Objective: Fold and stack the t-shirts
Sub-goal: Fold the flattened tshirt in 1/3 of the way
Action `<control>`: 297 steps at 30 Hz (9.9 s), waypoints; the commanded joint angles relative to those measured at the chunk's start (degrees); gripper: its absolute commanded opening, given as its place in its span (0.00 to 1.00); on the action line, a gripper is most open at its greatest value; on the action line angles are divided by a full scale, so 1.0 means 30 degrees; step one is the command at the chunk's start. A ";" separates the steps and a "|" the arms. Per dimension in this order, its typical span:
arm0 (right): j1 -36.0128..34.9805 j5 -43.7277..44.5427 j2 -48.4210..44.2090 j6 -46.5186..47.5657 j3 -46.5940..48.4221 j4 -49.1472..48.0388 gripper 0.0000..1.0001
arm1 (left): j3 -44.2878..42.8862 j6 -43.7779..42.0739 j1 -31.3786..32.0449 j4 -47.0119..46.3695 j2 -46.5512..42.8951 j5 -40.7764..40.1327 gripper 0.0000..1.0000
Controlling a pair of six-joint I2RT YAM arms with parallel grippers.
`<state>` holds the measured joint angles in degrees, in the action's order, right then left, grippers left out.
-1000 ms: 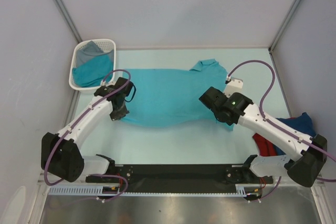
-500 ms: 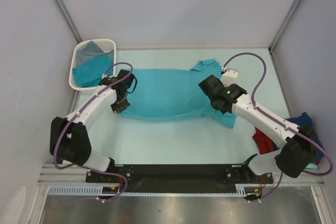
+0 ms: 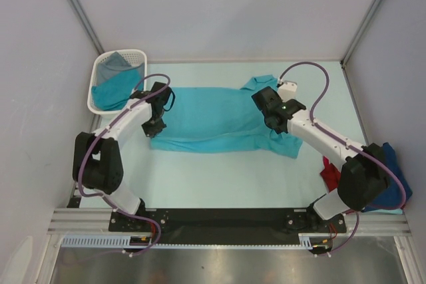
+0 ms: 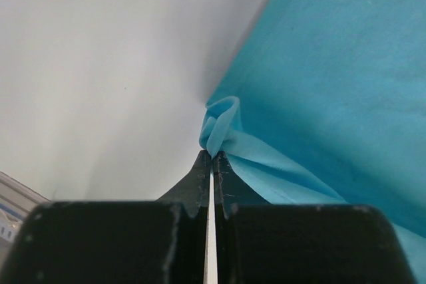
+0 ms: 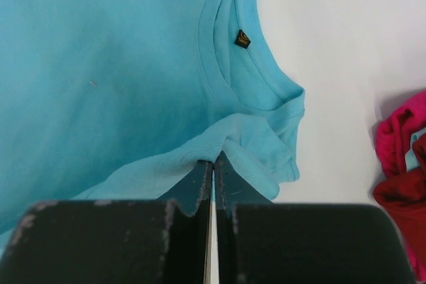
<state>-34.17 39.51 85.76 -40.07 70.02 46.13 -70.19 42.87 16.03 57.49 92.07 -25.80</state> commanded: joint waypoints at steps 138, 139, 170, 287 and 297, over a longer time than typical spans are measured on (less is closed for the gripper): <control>-0.0562 -0.3091 0.4021 -0.0587 -0.1631 -0.2719 0.00 | -0.0010 -0.1575 0.2127 -0.3433 0.1097 0.2888 0.39; -0.0504 -0.3120 0.4254 -0.0587 -0.1457 -0.2778 0.00 | -0.0039 -0.1605 0.2127 -0.3432 0.1067 0.2917 0.39; 0.1605 -0.2856 0.7742 0.0643 0.2059 -0.3306 0.00 | 0.1014 -0.1546 0.2127 -0.4311 0.3294 0.4617 0.37; 0.1372 -0.4028 0.8239 0.2050 0.3408 -0.5825 0.40 | 0.2127 -0.1049 0.2566 -0.4809 0.1331 0.4470 0.35; 0.1840 -0.5518 1.0464 0.2284 0.4813 -0.5270 0.42 | 0.2421 -0.1020 0.2566 -0.4780 0.1419 0.4733 0.35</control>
<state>-29.43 25.50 114.91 -34.11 81.21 30.02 -63.46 38.98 23.40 43.77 98.24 -11.38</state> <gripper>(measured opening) 0.407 0.349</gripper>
